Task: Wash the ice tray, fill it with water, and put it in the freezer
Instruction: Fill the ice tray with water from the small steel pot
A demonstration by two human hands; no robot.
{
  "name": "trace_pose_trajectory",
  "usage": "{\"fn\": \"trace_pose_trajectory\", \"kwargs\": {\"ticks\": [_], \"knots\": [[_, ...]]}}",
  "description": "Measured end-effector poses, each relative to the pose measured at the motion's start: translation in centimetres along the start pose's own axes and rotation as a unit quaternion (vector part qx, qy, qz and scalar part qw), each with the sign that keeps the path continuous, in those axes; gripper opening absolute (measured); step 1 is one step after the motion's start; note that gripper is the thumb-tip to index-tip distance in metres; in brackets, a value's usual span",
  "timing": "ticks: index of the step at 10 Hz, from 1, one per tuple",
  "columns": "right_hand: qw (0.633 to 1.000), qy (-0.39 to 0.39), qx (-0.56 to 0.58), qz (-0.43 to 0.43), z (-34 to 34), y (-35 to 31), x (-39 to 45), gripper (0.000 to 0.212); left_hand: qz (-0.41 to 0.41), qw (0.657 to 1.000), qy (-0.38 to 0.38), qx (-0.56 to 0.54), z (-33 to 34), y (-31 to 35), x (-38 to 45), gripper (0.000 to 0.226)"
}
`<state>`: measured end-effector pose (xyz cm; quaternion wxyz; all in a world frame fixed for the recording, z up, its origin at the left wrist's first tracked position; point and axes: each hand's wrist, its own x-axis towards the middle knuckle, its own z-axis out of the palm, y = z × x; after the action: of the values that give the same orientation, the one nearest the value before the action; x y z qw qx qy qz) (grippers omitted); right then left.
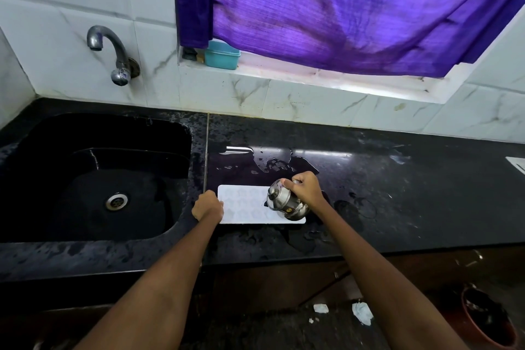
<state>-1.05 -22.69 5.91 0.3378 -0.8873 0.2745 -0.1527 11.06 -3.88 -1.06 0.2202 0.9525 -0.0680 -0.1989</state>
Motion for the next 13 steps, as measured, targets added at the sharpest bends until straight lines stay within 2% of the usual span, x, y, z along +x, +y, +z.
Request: {"fn": "trace_pose_trajectory", "kwargs": {"ticks": [2,7,13], "knots": [[0.994,0.038,0.08,0.06,-1.3,0.5,0.8,0.06,-0.001,1.0,0.0,0.0,0.0,0.0,-0.1,0.032],[0.997,-0.015,-0.073,-0.002,-1.2,0.8,-0.4,0.061,-0.001,1.0,0.0,-0.008,0.0,0.0,-0.3,0.031],[0.998,-0.002,-0.066,-0.005,-1.0,1.1,-0.4,0.061,-0.007,1.0,0.001,-0.008,0.0,0.1,-0.1,0.032]]}}
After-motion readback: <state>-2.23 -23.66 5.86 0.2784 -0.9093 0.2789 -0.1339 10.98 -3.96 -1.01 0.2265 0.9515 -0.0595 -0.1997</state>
